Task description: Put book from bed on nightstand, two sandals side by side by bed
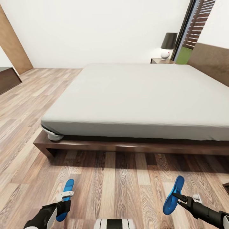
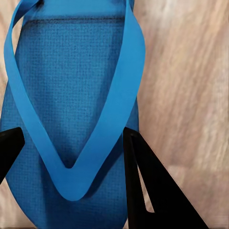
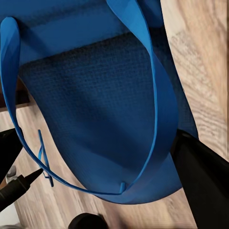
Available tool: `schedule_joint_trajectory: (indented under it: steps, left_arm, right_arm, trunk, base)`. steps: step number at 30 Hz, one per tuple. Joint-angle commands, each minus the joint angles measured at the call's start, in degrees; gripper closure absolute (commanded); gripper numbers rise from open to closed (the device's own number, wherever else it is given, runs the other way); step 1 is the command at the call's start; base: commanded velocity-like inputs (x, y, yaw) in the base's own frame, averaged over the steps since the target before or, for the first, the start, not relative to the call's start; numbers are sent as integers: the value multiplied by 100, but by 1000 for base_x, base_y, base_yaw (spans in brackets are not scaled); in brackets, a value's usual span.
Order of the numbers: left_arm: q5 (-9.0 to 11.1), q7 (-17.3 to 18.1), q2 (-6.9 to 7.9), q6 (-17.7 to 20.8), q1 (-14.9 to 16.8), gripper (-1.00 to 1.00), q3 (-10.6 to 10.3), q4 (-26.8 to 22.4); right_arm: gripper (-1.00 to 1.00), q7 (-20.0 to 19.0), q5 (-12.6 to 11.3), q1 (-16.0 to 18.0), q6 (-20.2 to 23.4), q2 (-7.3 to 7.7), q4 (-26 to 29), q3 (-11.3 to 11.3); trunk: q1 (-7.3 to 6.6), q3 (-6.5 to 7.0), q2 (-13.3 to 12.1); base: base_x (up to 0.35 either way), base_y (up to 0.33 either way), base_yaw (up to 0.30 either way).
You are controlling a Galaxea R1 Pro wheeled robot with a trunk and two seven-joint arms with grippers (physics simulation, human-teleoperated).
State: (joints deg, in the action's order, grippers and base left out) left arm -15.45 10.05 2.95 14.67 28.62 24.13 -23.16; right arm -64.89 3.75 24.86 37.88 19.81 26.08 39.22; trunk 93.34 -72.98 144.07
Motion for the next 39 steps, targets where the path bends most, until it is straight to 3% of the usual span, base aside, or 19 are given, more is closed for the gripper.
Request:
schedule_joint_trajectory:
  steps: [1, 15, 30, 39]
  left_arm:
    - [-72, 54, -5, 27, 3, 100, 48, -13]
    - [-72, 50, -3, 27, 3, 100, 54, -13]
    - [-81, 59, 21, -28, 1, 100, 54, -4]
    - [-78, 59, 25, -29, -3, 100, 57, -4]
  right_arm:
    - [100, -32, 32, 8, 49, -3, 2, 42]
    - [100, -32, 29, 7, 53, -3, 2, 42]
    - [100, -32, 29, 3, 52, -3, 2, 42]
    - [100, -32, 29, 9, 51, -3, 2, 42]
  trunk:
    - [1, -27, 3]
    - [37, -337, 22]
    - [37, -337, 22]
    - [37, -337, 22]
  base:
    - [0, 0, 0]
    - [0, 0, 0]
    - [56, 19, 0]
    - [200, 201, 0]
